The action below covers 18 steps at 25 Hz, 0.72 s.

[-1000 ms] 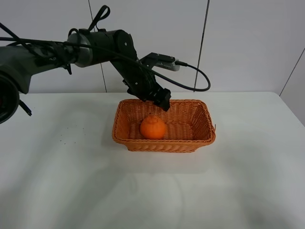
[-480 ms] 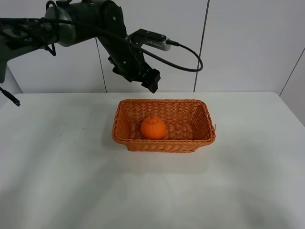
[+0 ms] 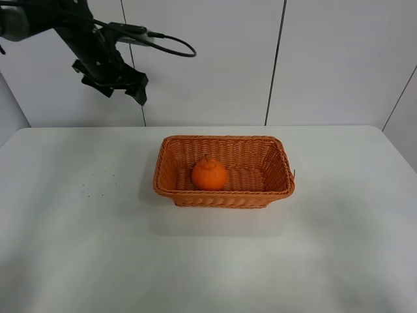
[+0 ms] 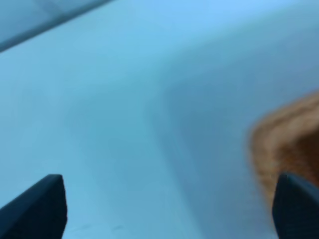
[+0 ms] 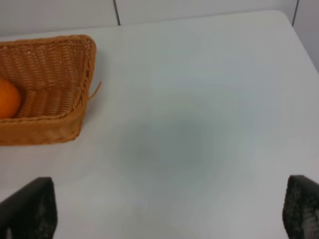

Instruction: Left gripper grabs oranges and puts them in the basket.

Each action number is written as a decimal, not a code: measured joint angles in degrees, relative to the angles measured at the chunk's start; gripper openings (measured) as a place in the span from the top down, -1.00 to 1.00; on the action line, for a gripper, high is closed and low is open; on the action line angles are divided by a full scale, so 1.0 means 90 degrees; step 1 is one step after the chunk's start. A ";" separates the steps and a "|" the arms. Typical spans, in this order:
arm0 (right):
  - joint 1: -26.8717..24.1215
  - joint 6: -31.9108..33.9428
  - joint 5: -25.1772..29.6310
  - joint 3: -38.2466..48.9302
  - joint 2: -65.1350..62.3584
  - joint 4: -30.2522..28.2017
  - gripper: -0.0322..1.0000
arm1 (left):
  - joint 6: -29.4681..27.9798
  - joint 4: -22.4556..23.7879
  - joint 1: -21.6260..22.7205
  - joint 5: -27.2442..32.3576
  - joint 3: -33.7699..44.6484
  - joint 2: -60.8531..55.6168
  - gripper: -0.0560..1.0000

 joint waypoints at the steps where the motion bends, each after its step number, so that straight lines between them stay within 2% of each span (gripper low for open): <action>1: 0.0000 0.0000 0.0000 0.0000 0.0000 0.0000 -0.41 | 0.0000 0.0000 0.0150 0.0000 0.0000 -0.0045 -0.87; 7: 0.0000 0.0000 0.0000 0.0000 0.0000 0.0000 -0.41 | 0.0070 0.0014 0.1139 0.0061 0.0000 -0.0158 -0.87; 10: 0.0000 0.0000 0.0000 0.0000 0.0000 0.0000 -0.41 | 0.0093 0.0046 0.1453 0.0213 0.0000 -0.0169 -0.87; 18: 0.0000 0.0000 0.0000 0.0000 0.0000 0.0000 -0.41 | 0.0240 -0.0056 0.1556 0.0403 0.0148 -0.0296 -0.87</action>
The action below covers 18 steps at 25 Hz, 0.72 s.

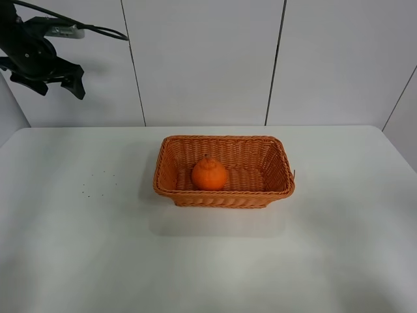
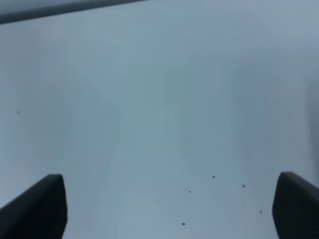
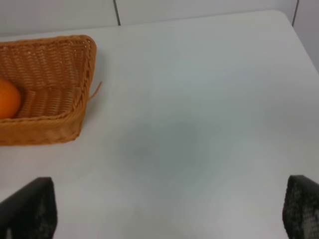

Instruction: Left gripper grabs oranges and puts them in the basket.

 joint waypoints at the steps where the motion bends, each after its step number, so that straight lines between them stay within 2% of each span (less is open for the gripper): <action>1: 0.0000 0.0000 0.0000 0.0000 0.0000 0.0000 -0.41 | 0.0000 0.0000 0.0000 0.0015 0.0081 -0.0063 -0.87; 10: 0.0000 0.0000 0.0000 0.0000 0.0000 0.0000 -0.41 | 0.0005 -0.0013 0.0000 -0.0270 0.1393 -0.1415 -0.87; 18: 0.0000 0.0000 0.0000 0.0000 0.0000 0.0000 -0.41 | 0.0025 0.0035 0.0000 -0.1040 0.3059 -0.3338 -0.87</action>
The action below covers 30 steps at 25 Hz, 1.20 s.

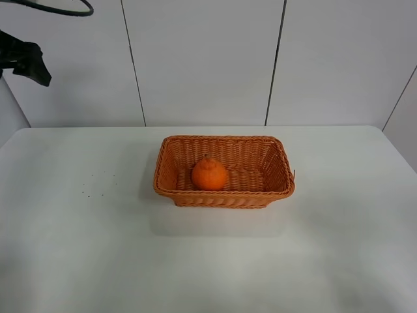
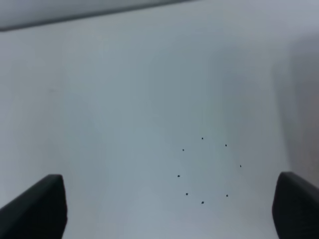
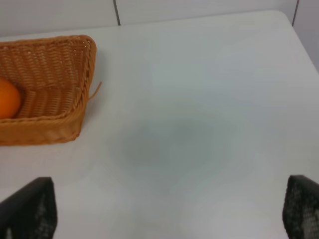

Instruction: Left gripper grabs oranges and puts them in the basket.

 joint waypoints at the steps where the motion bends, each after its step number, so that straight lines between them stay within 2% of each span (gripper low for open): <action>1: 0.0000 0.0000 0.0000 0.0000 0.0000 0.0000 -0.41 | 0.0000 0.0005 0.0000 -0.0106 0.0243 -0.0229 -0.87; 8: 0.0000 0.0000 0.0000 0.0000 0.0000 0.0000 -0.41 | 0.0000 0.0019 0.0000 -0.0697 0.1746 -0.2031 -0.87; 12: 0.0000 0.0000 0.0000 0.0000 0.0000 0.0000 -0.41 | -0.0032 0.0019 0.0000 -0.0690 0.2378 -0.2948 -0.87; 18: 0.0000 0.0000 0.0000 0.0000 0.0000 0.0000 -0.41 | -0.0360 0.0019 0.0000 -0.0304 0.3118 -0.4388 -0.87; 30: 0.0000 0.0000 0.0000 0.0000 0.0000 0.0000 -0.41 | -0.0454 0.0013 0.0000 -0.0129 0.4670 -0.7439 -0.87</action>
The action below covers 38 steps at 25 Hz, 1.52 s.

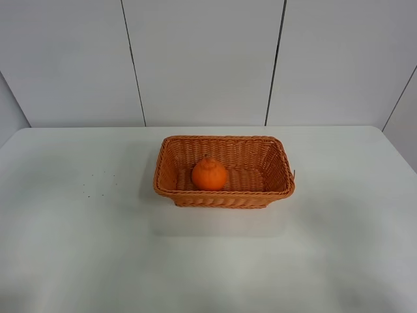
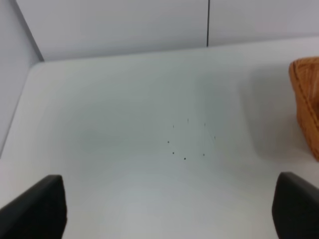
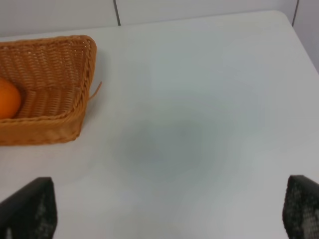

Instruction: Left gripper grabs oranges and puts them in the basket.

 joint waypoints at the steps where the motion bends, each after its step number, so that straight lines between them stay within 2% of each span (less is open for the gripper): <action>1: 0.0000 0.0000 0.0000 0.0000 0.0000 0.0000 -0.41 | -0.0029 0.0000 0.0000 0.0006 0.0064 -0.0230 -0.87; 7: 0.0000 0.0000 0.0000 0.0000 0.0000 0.0000 -0.41 | -0.0078 -0.0014 0.0000 0.0224 0.0362 -0.1217 -0.87; 16: 0.0000 0.0000 0.0000 0.0000 0.0000 0.0000 -0.41 | -0.0144 -0.0082 0.0000 0.1120 0.0727 -0.1617 -0.86; 22: 0.0000 0.0000 0.0000 0.0000 0.0000 0.0000 -0.41 | -0.0169 -0.0152 0.0000 0.1303 0.1522 -0.1605 -0.79; 29: 0.0000 0.0000 0.0000 0.0000 0.0000 0.0000 -0.41 | -0.0594 0.0114 0.0000 0.1417 0.1641 -0.1605 -0.77; 38: 0.0000 0.0000 0.0000 0.0000 0.0000 0.0000 -0.41 | -0.0631 0.0172 0.0000 0.1442 0.1660 -0.1633 -0.77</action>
